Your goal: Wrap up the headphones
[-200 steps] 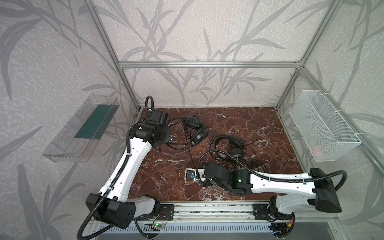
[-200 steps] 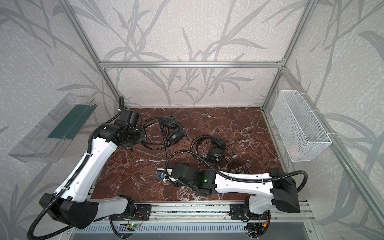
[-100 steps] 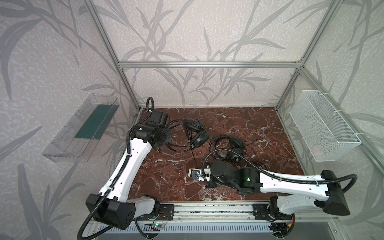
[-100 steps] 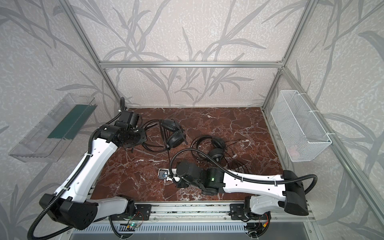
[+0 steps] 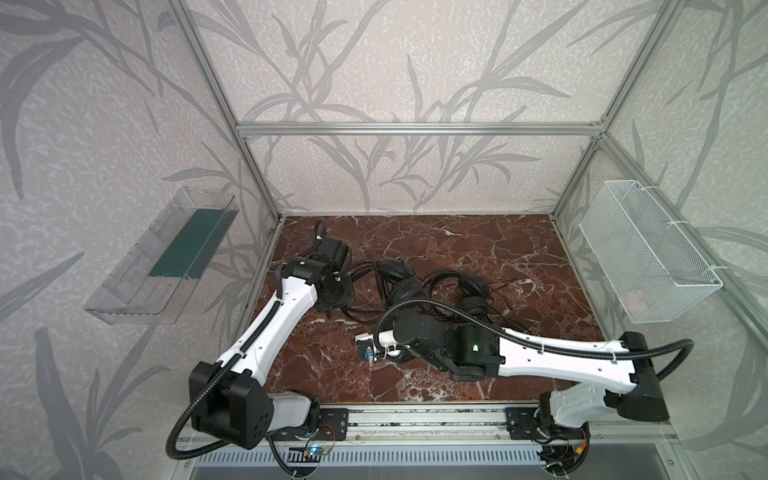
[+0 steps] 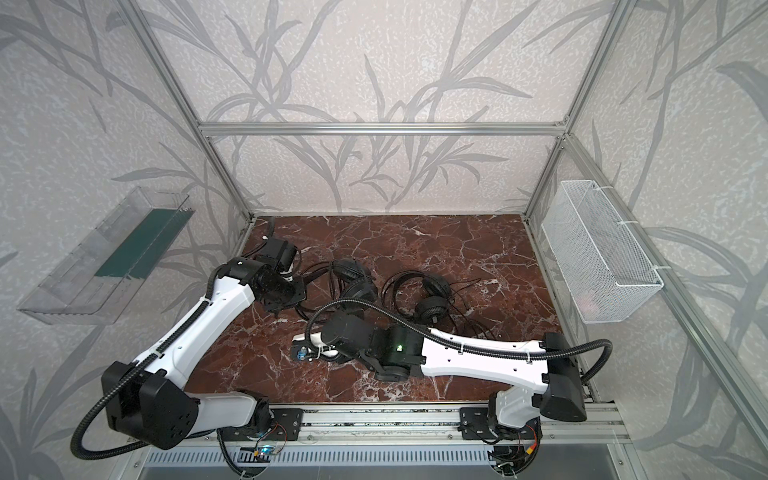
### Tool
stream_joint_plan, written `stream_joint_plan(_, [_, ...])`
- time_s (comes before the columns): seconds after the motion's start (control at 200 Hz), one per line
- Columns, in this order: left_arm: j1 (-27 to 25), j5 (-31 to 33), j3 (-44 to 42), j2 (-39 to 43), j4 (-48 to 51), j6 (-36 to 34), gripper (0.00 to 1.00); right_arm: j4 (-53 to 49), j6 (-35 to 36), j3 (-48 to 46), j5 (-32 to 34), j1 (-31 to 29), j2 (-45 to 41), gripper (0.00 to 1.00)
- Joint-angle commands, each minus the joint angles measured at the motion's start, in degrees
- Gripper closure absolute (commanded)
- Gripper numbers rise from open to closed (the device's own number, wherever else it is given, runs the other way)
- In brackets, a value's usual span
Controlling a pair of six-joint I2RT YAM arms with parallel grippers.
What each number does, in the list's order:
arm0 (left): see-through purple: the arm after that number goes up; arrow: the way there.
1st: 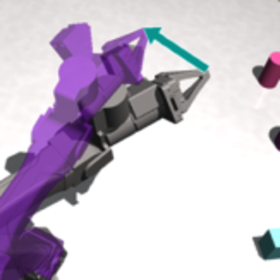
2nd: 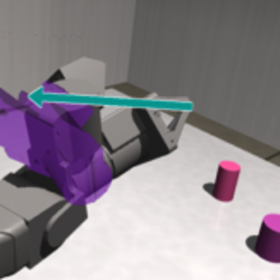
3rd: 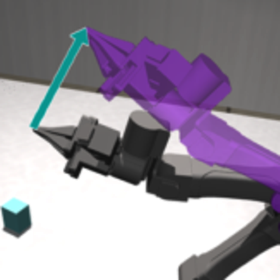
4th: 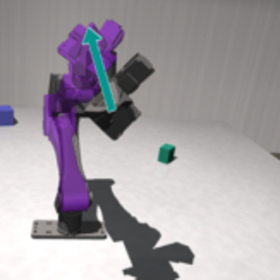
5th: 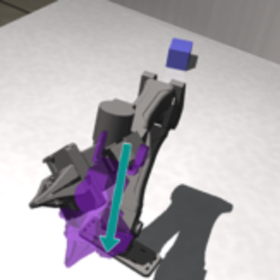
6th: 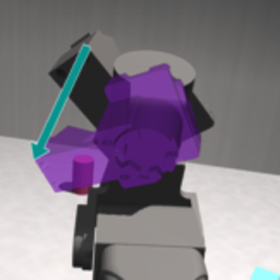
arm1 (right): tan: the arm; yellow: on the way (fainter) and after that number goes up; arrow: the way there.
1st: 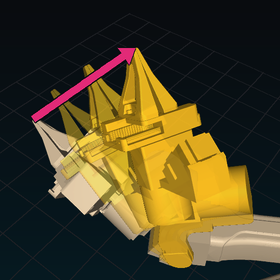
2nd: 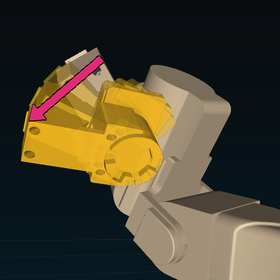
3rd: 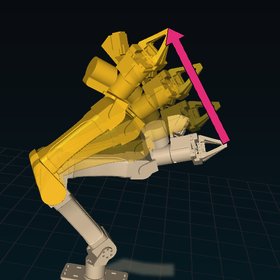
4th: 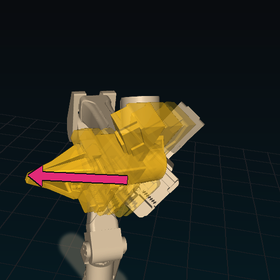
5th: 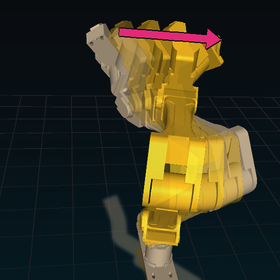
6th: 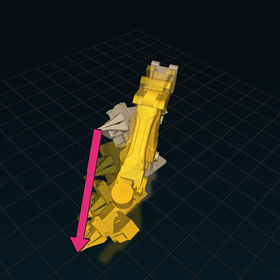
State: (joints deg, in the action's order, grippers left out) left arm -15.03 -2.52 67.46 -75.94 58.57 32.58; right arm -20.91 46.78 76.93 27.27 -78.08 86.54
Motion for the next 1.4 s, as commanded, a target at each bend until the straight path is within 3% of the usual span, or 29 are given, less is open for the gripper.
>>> stream_joint_plan(0.0, [0.07,2.74,-1.39,0.25,-5.91,0.15,1.0,6.22,12.58,4.9,9.09,-0.27,2.35,1.0])
stream_joint_plan(0.095, [-0.16,2.53,-2.37,0.45,-6.0,-0.64,1.0,8.39,15.45,6.74,10.58,0.49,4.25,1.0])
stream_joint_plan(0.145, [-0.33,2.48,-2.91,0.63,-6.07,-1.02,1.0,9.55,17.03,7.59,11.41,1.01,5.08,0.94])
stream_joint_plan(0.415, [-0.96,2.63,-3.83,1.54,-6.49,-1.89,1.0,11.15,19.04,11.2,10.93,3.71,7.0,0.83])
stream_joint_plan(0.705, [-1.41,0.71,-4.08,3.46,-5.93,-2.07,1.0,9.65,14.74,11.66,6.02,7.91,8.11,0.88])
stream_joint_plan(0.855, [-2.73,-0.9,-4.7,6.05,-5.42,-2.73,1.0,7.88,12.24,14.3,2.28,10.5,9.28,1.0])
stream_joint_plan(1.199, [-8.16,2.4,-6.21,11.45,-1.91,-5.77,1.0,7.91,9.56,19.75,-4.92,19.06,14.36,1.0])
stream_joint_plan(1.394, [-9.48,0.62,-7.56,15.82,-1.2,-7.48,1.0,5.77,6.37,23.46,-9.29,24.83,17.11,1.0])
